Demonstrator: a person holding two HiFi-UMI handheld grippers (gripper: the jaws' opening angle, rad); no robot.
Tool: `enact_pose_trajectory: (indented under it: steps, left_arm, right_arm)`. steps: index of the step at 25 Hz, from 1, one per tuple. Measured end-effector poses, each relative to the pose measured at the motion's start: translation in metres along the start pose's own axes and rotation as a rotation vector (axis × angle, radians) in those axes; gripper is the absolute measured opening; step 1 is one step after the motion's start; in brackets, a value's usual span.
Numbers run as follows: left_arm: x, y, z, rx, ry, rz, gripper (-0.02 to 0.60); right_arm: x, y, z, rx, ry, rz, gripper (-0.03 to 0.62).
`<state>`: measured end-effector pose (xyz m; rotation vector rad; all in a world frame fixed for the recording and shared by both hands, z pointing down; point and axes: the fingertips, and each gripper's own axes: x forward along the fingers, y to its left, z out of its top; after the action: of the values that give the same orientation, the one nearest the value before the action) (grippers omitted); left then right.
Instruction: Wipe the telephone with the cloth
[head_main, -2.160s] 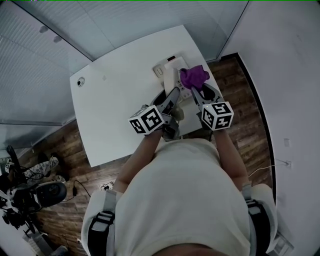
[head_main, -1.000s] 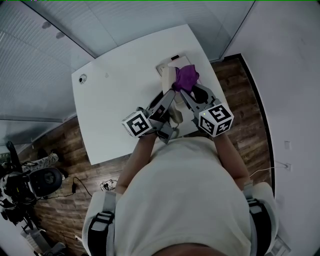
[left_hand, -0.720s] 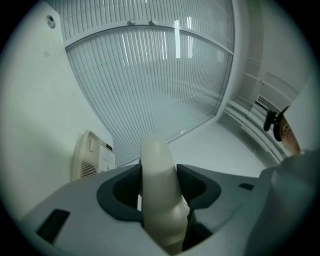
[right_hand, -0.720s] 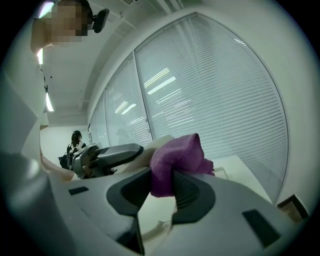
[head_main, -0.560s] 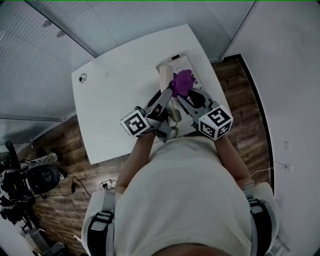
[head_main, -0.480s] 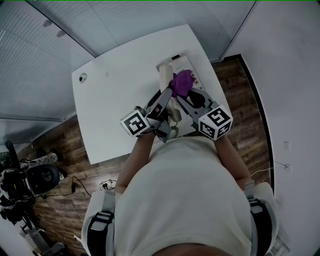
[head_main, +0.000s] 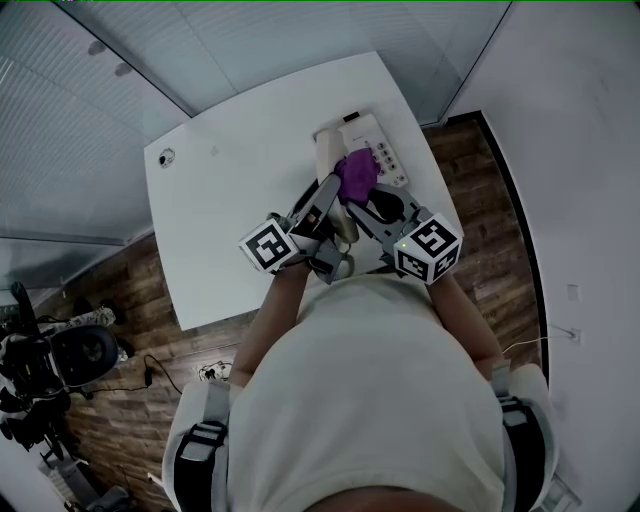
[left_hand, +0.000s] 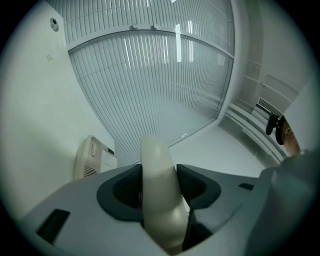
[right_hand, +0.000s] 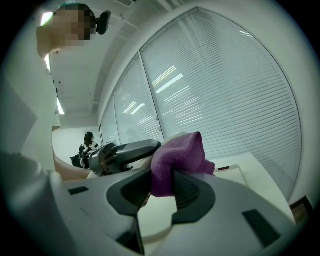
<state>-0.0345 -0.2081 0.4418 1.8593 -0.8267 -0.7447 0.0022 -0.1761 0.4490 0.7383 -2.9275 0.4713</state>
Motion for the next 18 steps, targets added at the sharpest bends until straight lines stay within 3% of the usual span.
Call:
enact_pose_trajectory:
  steps: [18]
  left_arm:
    - [0.000, 0.004, 0.008, -0.008, -0.018, 0.004, 0.228]
  right_arm:
    - [-0.014, 0.012, -0.010, -0.002, 0.029, 0.100, 0.127]
